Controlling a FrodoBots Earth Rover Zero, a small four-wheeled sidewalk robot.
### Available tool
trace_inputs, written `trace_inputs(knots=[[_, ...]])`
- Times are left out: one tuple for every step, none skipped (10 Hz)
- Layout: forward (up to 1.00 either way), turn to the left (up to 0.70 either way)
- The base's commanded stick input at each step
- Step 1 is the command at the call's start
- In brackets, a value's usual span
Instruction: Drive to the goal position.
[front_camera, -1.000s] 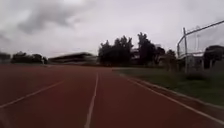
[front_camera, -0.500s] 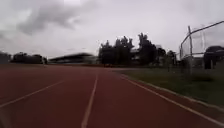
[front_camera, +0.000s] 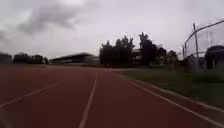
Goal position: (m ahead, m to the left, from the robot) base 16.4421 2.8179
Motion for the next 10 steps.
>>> trace_inputs(knots=[[0.70,0.00],[0.70,0.00],[0.70,0.00],[0.70,0.00],[0.70,0.00],[0.70,0.00],[0.70,0.00],[0.70,0.00],[0.70,0.00],[0.70,0.00]])
